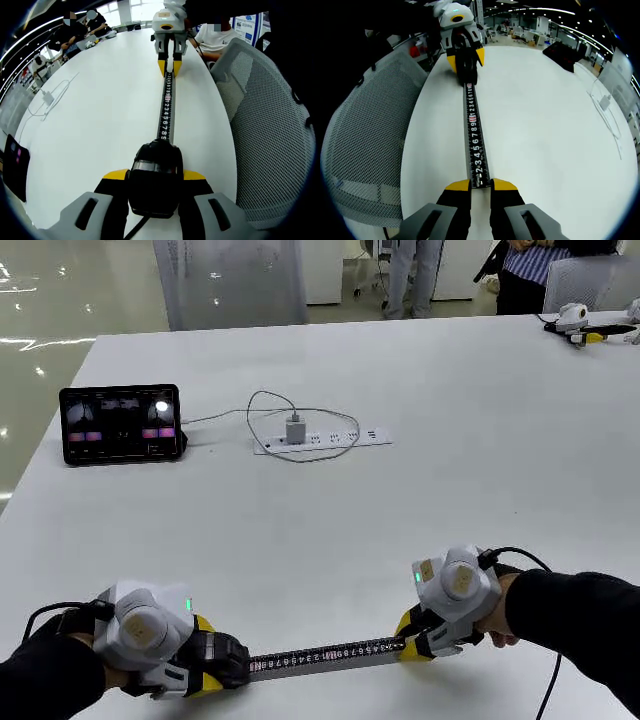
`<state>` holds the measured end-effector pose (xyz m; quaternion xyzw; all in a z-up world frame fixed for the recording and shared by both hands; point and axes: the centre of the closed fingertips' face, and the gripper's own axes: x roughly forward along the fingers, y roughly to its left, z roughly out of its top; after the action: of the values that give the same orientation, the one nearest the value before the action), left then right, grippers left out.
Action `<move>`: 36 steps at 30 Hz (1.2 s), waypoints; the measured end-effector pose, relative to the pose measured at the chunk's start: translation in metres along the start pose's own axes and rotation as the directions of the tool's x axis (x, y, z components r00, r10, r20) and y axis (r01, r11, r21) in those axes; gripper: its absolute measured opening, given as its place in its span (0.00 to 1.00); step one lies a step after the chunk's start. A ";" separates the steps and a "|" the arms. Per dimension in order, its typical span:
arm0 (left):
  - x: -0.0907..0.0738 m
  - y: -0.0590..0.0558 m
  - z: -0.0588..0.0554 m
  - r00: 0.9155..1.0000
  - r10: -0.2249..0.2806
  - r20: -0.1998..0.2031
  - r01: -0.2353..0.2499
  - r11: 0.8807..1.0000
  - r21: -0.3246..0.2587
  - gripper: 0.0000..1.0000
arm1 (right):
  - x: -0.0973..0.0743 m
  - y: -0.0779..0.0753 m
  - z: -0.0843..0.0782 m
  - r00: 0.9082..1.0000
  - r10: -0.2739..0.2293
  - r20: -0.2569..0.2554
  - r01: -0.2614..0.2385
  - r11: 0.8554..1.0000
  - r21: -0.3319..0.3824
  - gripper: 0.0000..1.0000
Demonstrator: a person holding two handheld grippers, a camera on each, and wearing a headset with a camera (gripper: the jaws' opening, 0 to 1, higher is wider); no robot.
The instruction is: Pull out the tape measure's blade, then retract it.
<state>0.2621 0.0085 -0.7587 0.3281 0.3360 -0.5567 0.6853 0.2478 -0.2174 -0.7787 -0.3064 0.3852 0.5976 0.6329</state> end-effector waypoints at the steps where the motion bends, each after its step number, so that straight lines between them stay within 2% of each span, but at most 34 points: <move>1: 0.000 0.000 0.000 1.000 0.000 0.000 0.000 1.000 0.001 0.33 | -0.001 0.000 -0.001 1.000 -0.001 -0.001 0.001 1.000 0.001 0.10; 36: -0.001 -0.001 0.000 1.000 0.008 0.001 -0.008 1.000 0.003 0.33 | -0.011 -0.002 -0.017 1.000 -0.016 -0.022 0.016 1.000 0.012 0.10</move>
<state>0.2612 0.0087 -0.7578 0.3300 0.3337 -0.5547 0.6871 0.2480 -0.2377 -0.7787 -0.3121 0.3936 0.5867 0.6352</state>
